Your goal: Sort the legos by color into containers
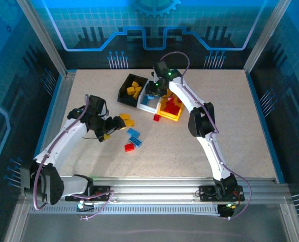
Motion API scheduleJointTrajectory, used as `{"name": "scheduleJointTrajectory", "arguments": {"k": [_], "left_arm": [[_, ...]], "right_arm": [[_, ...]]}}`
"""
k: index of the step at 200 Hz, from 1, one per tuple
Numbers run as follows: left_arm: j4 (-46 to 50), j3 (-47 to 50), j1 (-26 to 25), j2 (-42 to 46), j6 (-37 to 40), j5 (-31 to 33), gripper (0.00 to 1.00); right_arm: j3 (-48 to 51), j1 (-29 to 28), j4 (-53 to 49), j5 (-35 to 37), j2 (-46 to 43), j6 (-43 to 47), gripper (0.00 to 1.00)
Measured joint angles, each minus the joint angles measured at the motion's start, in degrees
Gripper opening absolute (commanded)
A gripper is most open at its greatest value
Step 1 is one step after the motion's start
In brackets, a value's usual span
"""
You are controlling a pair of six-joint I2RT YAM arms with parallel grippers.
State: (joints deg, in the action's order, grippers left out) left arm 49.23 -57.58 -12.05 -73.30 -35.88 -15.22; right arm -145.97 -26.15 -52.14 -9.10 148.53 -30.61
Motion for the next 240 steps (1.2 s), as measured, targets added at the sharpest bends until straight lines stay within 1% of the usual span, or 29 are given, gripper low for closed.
{"name": "scheduleJointTrajectory", "arguments": {"k": [22,29,40,64,89,114,139,165,180,202,221,240], "left_arm": [[0.59,0.00,-2.43,-0.94,1.51,0.46,0.92],[0.85,0.00,-3.26,-1.29,1.99,0.59,0.94],[1.42,0.00,-4.59,-1.86,3.06,0.92,0.99],[2.67,-0.24,-7.21,-4.00,6.49,1.75,0.99],[6.21,-3.87,-10.36,-8.59,12.57,4.74,0.99],[7.74,-7.87,-12.92,-12.26,21.31,8.07,0.99],[7.58,-8.61,-15.06,-13.46,30.62,10.38,0.97],[7.02,-8.61,-16.15,-14.62,39.12,12.02,0.94],[6.47,-8.61,-16.24,-15.63,42.71,12.44,0.92],[6.01,-8.61,-16.24,-18.18,46.38,13.00,0.89],[5.90,-8.61,-16.31,-20.83,48.15,13.14,0.87],[5.46,-8.57,-16.70,-22.53,49.37,13.31,0.85]], "right_arm": [[-0.31,0.09,0.31,-0.59,0.00,0.04,0.57],[-0.31,0.09,0.37,-0.79,0.00,0.13,0.58],[-0.31,0.09,0.37,-1.09,-0.09,0.24,0.59],[2.67,0.15,0.44,-2.10,-2.58,0.87,0.59],[12.68,0.26,2.01,-3.19,-11.15,2.19,0.59],[27.28,0.39,6.21,-3.45,-25.24,3.56,0.59],[40.72,1.03,10.38,-3.76,-39.47,4.13,0.59],[53.24,2.82,13.11,-3.96,-50.66,4.66,0.59],[59.39,3.89,13.73,-3.89,-54.53,4.81,0.59],[65.94,4.79,13.90,-3.80,-57.00,4.81,0.59],[68.91,5.11,13.86,-3.76,-57.33,4.79,0.59],[69.44,5.22,13.90,-3.41,-57.35,4.79,0.59]]}}
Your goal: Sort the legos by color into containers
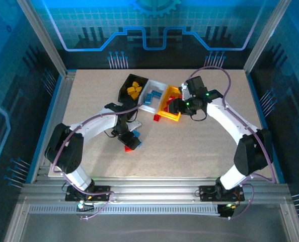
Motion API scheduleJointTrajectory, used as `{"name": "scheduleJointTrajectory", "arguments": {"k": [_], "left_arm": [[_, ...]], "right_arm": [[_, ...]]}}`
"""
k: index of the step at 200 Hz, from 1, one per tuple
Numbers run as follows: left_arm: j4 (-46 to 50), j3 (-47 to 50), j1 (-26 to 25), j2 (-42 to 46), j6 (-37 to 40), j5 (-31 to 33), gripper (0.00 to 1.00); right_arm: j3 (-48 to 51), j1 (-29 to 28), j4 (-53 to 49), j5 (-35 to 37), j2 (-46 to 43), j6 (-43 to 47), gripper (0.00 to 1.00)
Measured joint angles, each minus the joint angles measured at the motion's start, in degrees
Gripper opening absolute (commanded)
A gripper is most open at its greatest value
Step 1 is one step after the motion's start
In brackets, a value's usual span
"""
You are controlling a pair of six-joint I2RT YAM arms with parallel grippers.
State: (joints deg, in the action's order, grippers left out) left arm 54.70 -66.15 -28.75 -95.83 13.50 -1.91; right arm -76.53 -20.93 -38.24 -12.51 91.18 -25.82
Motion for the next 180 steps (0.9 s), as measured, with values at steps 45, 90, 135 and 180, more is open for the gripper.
{"name": "scheduleJointTrajectory", "arguments": {"k": [45,90,135,180], "left_arm": [[-2.29,1.97,-0.90,-1.55,0.57,0.98,0.81],[-4.57,3.74,-0.90,-3.69,0.39,1.97,0.74],[-6.54,4.48,-1.62,-4.85,-0.07,3.28,0.70],[-8.20,4.48,-4.13,-6.75,-2.05,6.29,0.62]], "right_arm": [[0.00,0.00,0.44,0.17,-0.57,-0.11,0.58],[0.00,0.00,0.44,0.50,-0.59,-1.31,0.57],[0.00,-0.04,0.44,1.11,-0.59,-2.25,0.57],[-0.07,-0.76,0.42,1.55,-0.59,-2.67,0.57]]}}
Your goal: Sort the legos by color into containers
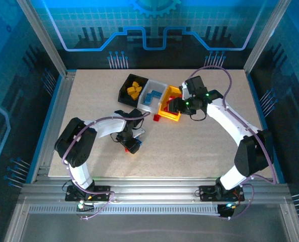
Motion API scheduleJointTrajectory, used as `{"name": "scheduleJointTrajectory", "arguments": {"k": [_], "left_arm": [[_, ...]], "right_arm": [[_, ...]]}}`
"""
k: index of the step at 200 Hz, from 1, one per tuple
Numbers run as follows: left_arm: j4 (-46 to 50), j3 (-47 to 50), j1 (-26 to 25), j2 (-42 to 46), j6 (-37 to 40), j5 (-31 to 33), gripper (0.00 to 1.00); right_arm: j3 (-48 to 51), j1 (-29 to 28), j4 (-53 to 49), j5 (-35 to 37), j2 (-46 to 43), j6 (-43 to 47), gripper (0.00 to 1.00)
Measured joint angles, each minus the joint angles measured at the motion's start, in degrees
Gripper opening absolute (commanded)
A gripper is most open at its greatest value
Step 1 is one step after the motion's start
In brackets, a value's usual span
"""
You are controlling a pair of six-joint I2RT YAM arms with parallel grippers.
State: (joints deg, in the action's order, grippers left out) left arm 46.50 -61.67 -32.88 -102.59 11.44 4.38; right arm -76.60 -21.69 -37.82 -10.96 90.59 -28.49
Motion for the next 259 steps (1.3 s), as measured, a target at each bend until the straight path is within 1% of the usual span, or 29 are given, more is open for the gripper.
{"name": "scheduleJointTrajectory", "arguments": {"k": [28,45,84,111,130,146,159,179,191,199,213,233,244,259], "left_arm": [[0.63,-0.66,-1.75,-0.57,-1.42,1.77,0.43],[1.01,-0.85,-2.45,-0.72,-2.23,1.97,0.41],[1.64,-1.20,-2.56,-0.76,-3.08,2.03,0.27],[2.05,-1.22,-2.56,-0.59,-4.31,2.10,0.29],[4.00,-1.22,-2.38,0.09,-5.90,2.49,0.30],[5.35,-1.29,-1.64,2.38,-7.78,2.16,0.30],[5.95,-1.66,0.26,5.55,-10.05,0.37,0.30],[5.03,-2.62,5.75,11.47,-15.56,-5.62,0.30],[2.64,-2.84,8.90,14.58,-20.39,-9.81,0.30],[0.74,-3.02,10.08,15.89,-23.71,-12.39,0.30],[-3.67,-3.45,10.43,16.35,-30.34,-17.09,0.31],[-12.70,-3.87,9.92,14.32,-41.72,-22.99,0.31],[-17.14,-5.44,9.42,11.52,-47.65,-25.09,0.31],[-20.72,-10.51,8.41,6.34,-52.81,-26.58,0.32]], "right_arm": [[0.00,-0.11,0.00,0.02,0.00,0.00,0.57],[0.00,-0.11,0.00,0.04,0.00,0.02,0.57],[0.02,-0.11,0.07,0.26,0.00,0.00,0.57],[0.13,-0.11,0.81,0.22,-0.02,0.00,0.58],[0.42,-0.11,1.46,0.22,-0.02,0.00,0.59],[0.72,-0.02,1.66,0.15,-0.02,0.00,0.59],[1.16,0.20,2.19,-0.07,-0.02,-0.15,0.59],[2.80,1.27,3.43,-0.63,-0.15,-0.90,0.59],[4.33,2.27,3.96,-0.92,-0.44,-1.57,0.60],[5.38,2.89,4.37,-1.14,-0.76,-1.99,0.60],[7.54,3.93,5.09,-1.20,-1.97,-2.82,0.60],[10.43,5.05,5.92,-1.14,-4.68,-3.89,0.60],[12.37,5.68,6.47,-1.03,-7.02,-4.61,0.60],[15.13,6.47,7.26,-0.61,-10.60,-5.46,0.60]]}}
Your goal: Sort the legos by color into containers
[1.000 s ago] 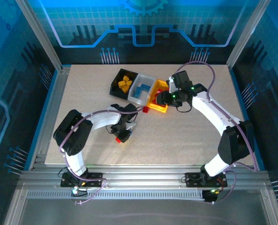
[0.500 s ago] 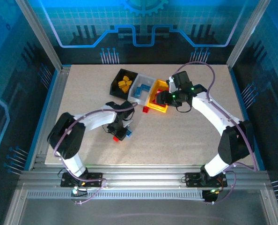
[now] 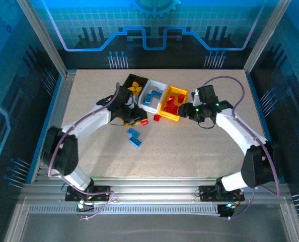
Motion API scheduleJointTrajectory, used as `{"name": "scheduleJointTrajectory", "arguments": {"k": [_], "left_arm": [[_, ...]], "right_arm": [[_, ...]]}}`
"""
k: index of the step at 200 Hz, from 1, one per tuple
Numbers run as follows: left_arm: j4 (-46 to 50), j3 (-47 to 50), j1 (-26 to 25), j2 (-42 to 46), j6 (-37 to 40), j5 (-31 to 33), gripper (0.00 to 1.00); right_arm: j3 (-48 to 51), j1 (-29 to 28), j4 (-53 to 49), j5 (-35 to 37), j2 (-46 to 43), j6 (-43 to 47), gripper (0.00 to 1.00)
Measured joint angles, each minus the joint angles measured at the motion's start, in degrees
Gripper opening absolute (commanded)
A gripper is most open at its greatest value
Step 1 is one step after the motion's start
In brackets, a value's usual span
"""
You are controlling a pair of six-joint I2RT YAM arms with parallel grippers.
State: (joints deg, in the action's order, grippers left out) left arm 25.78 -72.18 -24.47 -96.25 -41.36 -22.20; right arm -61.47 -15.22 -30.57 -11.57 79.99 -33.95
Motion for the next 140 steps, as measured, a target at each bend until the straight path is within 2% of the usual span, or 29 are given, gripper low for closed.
{"name": "scheduleJointTrajectory", "arguments": {"k": [52,106,140], "left_arm": [[-4.98,-25.29,-4.72,-19.39,-7.10,-1.53,0.33],[-3.74,-41.62,-5.46,-33.38,-9.77,-1.64,0.35],[-2.12,-48.39,-5.38,-38.99,-9.94,-1.66,0.39]], "right_arm": [[9.01,1.53,1.60,2.34,-11.98,-2.99,0.60],[14.97,1.79,1.16,3.74,-21.44,-4.74,0.60],[18.05,1.79,0.35,4.07,-26.08,-5.51,0.61]]}}
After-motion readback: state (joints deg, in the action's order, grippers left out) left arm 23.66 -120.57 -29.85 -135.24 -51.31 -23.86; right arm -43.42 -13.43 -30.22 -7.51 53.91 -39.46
